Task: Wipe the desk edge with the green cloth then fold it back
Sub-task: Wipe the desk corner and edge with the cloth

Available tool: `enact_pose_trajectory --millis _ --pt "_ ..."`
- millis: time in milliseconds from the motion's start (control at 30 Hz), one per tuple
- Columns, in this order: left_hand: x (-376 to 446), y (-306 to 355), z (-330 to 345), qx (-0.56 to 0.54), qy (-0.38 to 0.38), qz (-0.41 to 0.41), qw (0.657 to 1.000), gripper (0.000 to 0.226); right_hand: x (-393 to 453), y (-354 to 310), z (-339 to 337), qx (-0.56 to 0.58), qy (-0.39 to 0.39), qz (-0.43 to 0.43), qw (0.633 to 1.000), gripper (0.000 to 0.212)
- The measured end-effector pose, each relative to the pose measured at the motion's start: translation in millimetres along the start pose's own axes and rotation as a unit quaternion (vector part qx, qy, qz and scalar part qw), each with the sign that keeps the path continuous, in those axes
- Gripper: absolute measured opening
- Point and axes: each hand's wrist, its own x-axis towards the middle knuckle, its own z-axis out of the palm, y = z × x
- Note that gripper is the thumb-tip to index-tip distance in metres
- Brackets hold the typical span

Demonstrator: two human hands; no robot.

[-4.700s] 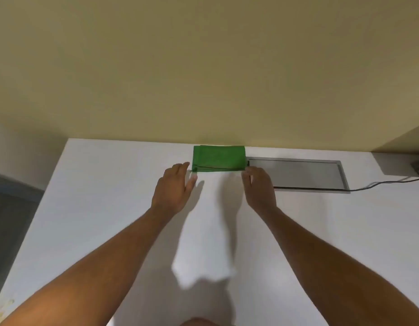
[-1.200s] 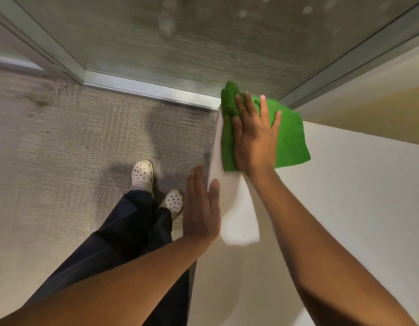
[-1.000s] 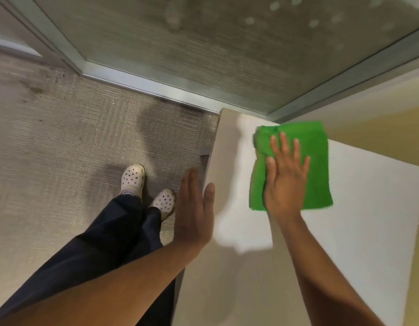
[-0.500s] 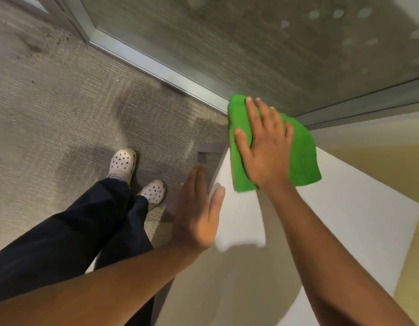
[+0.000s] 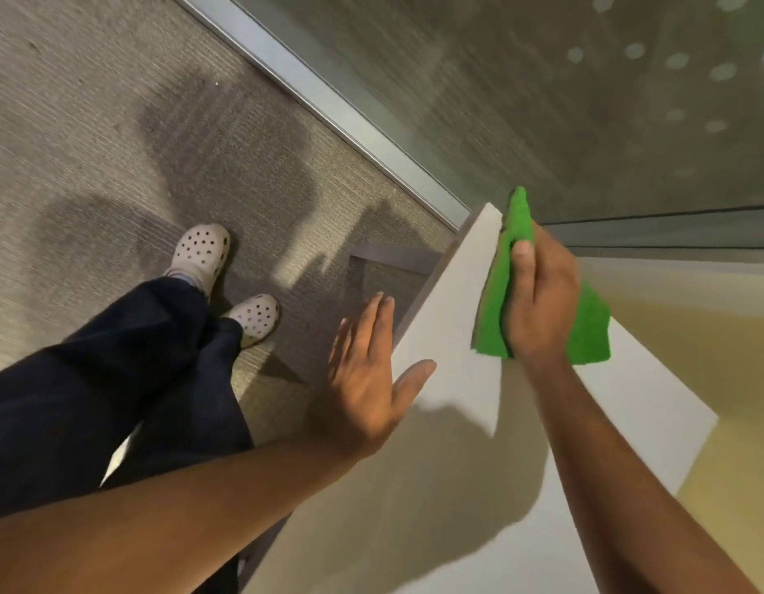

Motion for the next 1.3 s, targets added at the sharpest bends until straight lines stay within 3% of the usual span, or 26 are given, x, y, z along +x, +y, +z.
enact_pose_trajectory --millis 133,267,333,467,533,600,700,833,967,1100,1233,1300 --pt "1.6 2.7 -0.6 -0.049 0.007 0.003 0.999 0.09 -52.7 -5.2 2.3 -0.038 -0.13 -0.204 0.97 0.05" --pt "-3.8 4.3 -1.1 -0.075 0.016 -0.001 0.997 0.097 -49.4 10.9 -12.4 -0.044 -0.188 -0.247 0.95 0.082" --pt "-4.9 -4.1 -1.7 -0.045 -0.035 0.004 0.998 0.098 -19.6 15.0 -13.8 -0.062 -0.154 -0.192 0.967 0.09" --pt "-6.9 -18.3 2.9 -0.023 -0.058 0.031 0.998 0.089 16.9 10.0 0.8 0.02 -0.047 0.051 0.997 0.077" --pt "-8.1 -17.5 3.7 -0.028 -0.057 0.038 0.997 0.087 9.7 2.4 4.1 0.057 -0.014 0.071 0.996 0.066" --pt "-8.9 -16.7 4.4 -0.04 -0.053 0.035 0.997 0.089 -8.7 -3.0 1.6 0.044 -0.007 -0.004 0.999 0.051" --pt "-9.3 -20.0 4.9 -0.115 -0.044 0.024 0.992 0.088 -50.4 -8.9 -1.0 -0.001 -0.122 -0.161 0.979 0.051" --pt "-13.3 -28.0 4.8 -0.147 -0.055 0.084 0.984 0.081 -63.7 -8.6 -11.9 -0.016 -0.295 -0.315 0.902 0.048" --pt "-37.8 -37.7 12.4 0.006 0.037 0.168 0.985 0.075 16.2 -14.9 -11.6 -0.152 -0.296 -0.511 0.793 0.052" --pt "-46.2 -43.2 18.8 0.181 0.051 0.264 0.946 0.067 63.7 -28.8 5.9 -0.16 -0.22 -0.517 0.812 0.06" --pt "-43.1 -45.0 14.4 0.216 0.052 0.297 0.929 0.072 34.3 -28.1 6.8 -0.144 -0.172 -0.435 0.872 0.047" --pt "-45.8 -48.9 11.8 0.239 0.035 0.356 0.903 0.067 8.3 -27.5 5.7 -0.147 -0.193 -0.453 0.858 0.039"
